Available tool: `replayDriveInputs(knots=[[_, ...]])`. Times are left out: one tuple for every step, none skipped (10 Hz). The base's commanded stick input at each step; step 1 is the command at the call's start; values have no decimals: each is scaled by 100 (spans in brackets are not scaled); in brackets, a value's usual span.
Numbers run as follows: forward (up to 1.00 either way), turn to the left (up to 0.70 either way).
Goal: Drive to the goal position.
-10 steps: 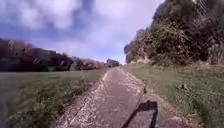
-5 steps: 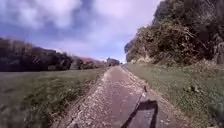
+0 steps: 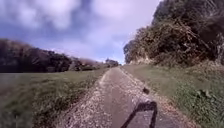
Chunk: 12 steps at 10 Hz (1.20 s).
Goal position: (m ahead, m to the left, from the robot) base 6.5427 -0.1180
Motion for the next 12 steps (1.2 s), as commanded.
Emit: replayDriveInputs(knots=[[70, 0], [70, 0], [70, 0], [70, 0], [70, 0], [70, 0], [70, 0], [70, 0], [70, 0], [70, 0], [70, 0], [70, 0]])
